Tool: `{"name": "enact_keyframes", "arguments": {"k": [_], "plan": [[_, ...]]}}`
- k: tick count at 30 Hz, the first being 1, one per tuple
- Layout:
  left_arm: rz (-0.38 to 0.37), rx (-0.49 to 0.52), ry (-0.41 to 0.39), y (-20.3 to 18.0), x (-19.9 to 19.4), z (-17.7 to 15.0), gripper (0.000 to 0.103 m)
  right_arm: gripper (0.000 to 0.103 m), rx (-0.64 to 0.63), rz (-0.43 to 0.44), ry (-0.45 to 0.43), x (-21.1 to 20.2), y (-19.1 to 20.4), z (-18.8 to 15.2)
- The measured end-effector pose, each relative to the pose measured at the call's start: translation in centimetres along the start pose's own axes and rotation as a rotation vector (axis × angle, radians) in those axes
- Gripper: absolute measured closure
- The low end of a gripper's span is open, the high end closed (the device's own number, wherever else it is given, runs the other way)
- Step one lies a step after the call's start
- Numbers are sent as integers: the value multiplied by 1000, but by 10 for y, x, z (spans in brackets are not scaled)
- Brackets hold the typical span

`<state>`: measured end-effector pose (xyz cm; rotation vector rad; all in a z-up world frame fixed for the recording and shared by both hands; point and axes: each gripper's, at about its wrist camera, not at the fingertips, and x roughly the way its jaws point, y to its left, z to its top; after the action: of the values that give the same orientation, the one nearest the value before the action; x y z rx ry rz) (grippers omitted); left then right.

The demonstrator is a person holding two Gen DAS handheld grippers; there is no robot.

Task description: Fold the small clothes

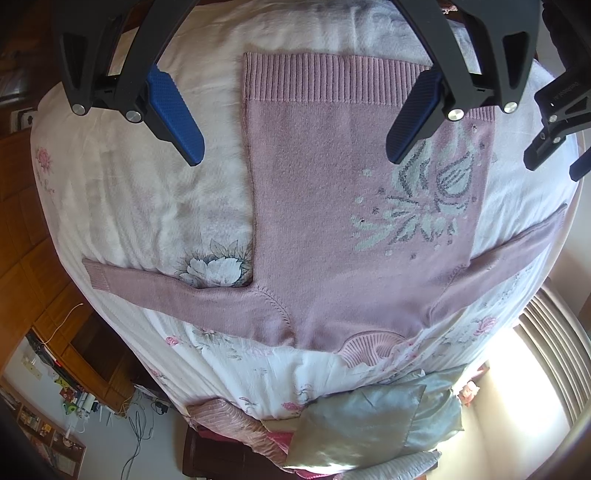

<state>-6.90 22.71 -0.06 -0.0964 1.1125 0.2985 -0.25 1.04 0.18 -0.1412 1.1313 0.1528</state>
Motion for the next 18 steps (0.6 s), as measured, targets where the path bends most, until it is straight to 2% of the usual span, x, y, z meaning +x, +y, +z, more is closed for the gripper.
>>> {"name": "enact_keyframes", "arguments": {"k": [18], "plan": [[13, 9, 5, -10, 3, 10, 4, 4, 11, 10, 1, 5, -9, 6]]}}
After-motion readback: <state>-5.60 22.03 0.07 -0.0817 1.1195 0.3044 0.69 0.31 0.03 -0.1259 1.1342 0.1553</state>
